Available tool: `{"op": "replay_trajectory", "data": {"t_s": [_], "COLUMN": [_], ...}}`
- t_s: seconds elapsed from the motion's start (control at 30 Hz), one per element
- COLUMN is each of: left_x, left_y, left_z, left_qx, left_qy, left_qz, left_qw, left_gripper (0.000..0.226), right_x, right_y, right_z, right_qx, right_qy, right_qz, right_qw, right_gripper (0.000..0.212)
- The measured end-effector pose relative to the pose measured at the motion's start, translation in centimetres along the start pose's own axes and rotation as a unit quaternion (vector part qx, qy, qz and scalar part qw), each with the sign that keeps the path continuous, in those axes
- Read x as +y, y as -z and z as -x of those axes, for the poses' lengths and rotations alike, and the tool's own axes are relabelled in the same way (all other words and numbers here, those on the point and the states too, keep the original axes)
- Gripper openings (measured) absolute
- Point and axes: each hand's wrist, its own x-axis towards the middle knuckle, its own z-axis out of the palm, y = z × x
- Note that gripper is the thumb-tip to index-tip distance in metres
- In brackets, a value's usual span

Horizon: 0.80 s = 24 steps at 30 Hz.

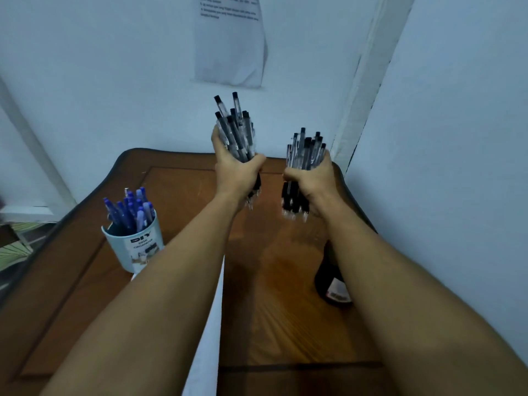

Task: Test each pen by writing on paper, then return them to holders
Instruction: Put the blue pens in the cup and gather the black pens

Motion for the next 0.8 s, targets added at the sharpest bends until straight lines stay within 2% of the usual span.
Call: {"op": "replay_trajectory", "data": {"t_s": [0.13, 0.3, 0.53, 0.67, 0.8], "left_x": [1.9, 3.1, 3.6, 2.9, 1.7], "left_y": [-3.5, -7.5, -9.8, -10.1, -10.1], "left_z": [2.5, 6.4, 10.1, 12.0, 13.1], "left_qx": [-0.055, -0.132, -0.154, -0.159, -0.158], "left_qy": [-0.017, 0.002, 0.026, 0.037, 0.04], "left_qz": [0.049, 0.116, 0.146, 0.145, 0.15], "left_qw": [0.997, 0.984, 0.977, 0.976, 0.975], "left_gripper": [0.089, 0.088, 0.086, 0.087, 0.079], "right_x": [-2.0, -2.3, -1.3, 0.3, 1.6], "right_y": [3.8, 7.7, 11.4, 12.5, 13.0], "right_z": [1.0, 2.9, 5.1, 6.2, 7.1], "right_qx": [0.035, 0.04, 0.047, 0.041, 0.022], "right_qy": [0.044, 0.081, 0.102, 0.076, 0.057], "right_qz": [-0.109, -0.159, -0.193, -0.215, -0.233], "right_qw": [0.992, 0.983, 0.975, 0.973, 0.971], "right_gripper": [0.054, 0.062, 0.073, 0.061, 0.042]}}
